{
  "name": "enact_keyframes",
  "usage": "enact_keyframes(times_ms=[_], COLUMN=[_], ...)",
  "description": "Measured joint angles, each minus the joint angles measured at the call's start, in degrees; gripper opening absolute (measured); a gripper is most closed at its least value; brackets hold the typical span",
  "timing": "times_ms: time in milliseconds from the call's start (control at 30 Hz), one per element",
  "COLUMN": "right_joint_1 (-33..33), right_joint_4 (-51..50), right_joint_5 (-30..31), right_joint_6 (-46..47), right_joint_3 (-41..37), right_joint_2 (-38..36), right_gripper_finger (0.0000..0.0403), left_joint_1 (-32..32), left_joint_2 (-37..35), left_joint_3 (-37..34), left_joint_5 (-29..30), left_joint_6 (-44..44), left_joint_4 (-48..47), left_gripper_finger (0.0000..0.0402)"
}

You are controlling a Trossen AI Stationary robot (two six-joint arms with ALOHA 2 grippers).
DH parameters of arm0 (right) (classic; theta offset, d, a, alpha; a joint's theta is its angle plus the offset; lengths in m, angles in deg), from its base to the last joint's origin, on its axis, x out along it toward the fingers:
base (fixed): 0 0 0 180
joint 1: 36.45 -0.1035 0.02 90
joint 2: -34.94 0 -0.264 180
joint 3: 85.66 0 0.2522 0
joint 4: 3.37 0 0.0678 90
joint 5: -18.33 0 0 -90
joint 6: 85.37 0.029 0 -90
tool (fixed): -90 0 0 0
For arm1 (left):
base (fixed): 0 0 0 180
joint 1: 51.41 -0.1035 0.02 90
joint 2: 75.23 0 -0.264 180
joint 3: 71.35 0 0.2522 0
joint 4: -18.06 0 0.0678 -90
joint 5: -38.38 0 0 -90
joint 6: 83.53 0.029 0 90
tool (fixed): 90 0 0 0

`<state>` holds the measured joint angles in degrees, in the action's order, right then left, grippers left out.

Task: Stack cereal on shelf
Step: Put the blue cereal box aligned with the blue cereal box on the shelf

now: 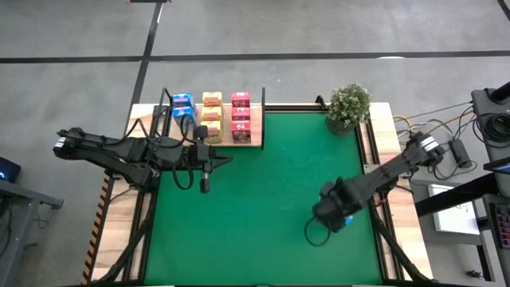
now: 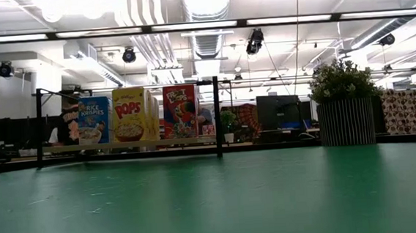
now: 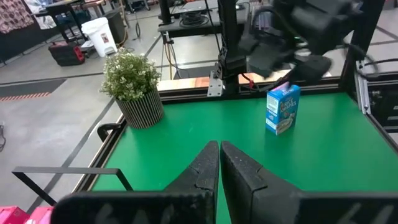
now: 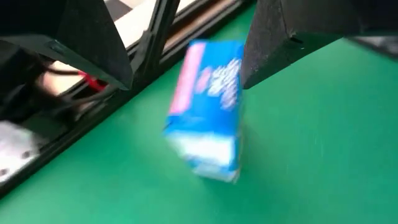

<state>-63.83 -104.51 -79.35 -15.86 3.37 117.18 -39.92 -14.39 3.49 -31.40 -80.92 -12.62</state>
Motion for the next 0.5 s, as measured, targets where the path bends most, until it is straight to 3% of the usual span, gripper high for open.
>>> enact_keyframes(times_ms=[233, 500], right_joint_1=[-5.64, -6.77], right_joint_4=[1.11, 2.69], right_joint_5=[-2.63, 3.42], right_joint_6=[3.74, 6.08], right_joint_3=[1.2, -0.56], right_joint_2=[3.78, 3.12], right_gripper_finger=[0.029, 0.0292], left_joint_1=[0.0, 0.0], left_joint_2=[0.0, 0.0], left_joint_3=[0.0, 0.0], left_joint_5=[0.0, -0.02], left_joint_6=[-0.09, -0.11], left_joint_4=[-0.16, -0.22], left_gripper_finger=[0.0, 0.0])
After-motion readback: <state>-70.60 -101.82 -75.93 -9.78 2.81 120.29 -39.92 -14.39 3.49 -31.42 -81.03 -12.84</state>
